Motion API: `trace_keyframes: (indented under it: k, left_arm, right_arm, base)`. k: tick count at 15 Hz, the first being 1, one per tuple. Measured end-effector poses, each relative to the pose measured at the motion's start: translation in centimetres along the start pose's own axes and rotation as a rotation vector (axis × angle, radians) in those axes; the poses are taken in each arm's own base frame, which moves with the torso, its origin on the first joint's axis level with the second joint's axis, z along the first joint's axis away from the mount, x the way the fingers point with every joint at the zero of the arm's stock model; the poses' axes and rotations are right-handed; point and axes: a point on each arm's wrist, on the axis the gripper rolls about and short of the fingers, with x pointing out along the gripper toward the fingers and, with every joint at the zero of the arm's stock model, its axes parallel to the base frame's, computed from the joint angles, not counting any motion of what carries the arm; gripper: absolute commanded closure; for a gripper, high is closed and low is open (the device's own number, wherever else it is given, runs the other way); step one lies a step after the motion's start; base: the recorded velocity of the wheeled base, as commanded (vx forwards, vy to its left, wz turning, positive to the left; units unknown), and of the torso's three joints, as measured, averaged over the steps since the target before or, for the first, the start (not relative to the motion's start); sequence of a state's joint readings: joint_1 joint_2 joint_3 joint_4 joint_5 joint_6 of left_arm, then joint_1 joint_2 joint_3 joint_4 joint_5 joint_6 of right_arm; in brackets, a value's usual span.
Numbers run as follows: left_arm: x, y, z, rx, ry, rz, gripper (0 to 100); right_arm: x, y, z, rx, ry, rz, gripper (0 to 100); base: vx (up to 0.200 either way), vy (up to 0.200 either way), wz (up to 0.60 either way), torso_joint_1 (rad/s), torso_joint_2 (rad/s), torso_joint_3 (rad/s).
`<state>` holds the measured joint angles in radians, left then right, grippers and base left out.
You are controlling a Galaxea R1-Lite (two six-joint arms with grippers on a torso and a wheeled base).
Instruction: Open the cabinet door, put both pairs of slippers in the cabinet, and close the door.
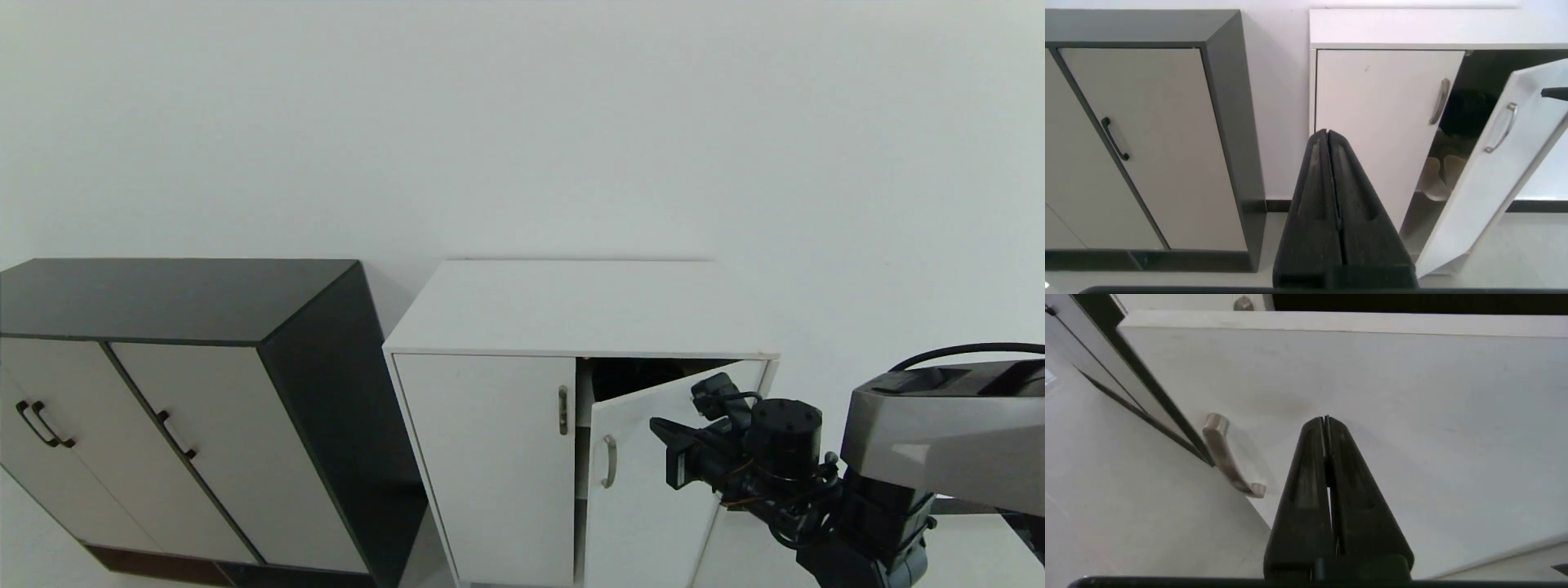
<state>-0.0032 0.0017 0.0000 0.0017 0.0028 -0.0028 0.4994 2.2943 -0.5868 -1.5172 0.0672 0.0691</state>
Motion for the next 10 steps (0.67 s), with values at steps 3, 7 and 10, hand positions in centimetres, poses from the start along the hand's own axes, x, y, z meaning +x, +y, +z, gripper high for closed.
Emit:
trace_keyframes:
  k: [3,7,10]
  left_arm:
    - [0.0,0.0,0.0,0.000,0.000,0.000,100]
    - [0.0,0.0,0.0,0.000,0.000,0.000,100]
    - [0.0,0.0,0.0,0.000,0.000,0.001,100]
  right_arm:
    - [1.3,-0.1,0.0,0.001,0.015,-0.002,100]
    - [2.9,-0.2,0.6,0.000,0.003,0.000,100]
    - [4.1,-0.4,0.9,0.000,-0.008,-0.005,100]
  base:
    - [0.000,0.000,0.00,0.000,0.00,0.000]
    - [0.000,0.000,0.00,0.000,0.00,0.000]
    - [0.000,0.000,0.00,0.000,0.00,0.000]
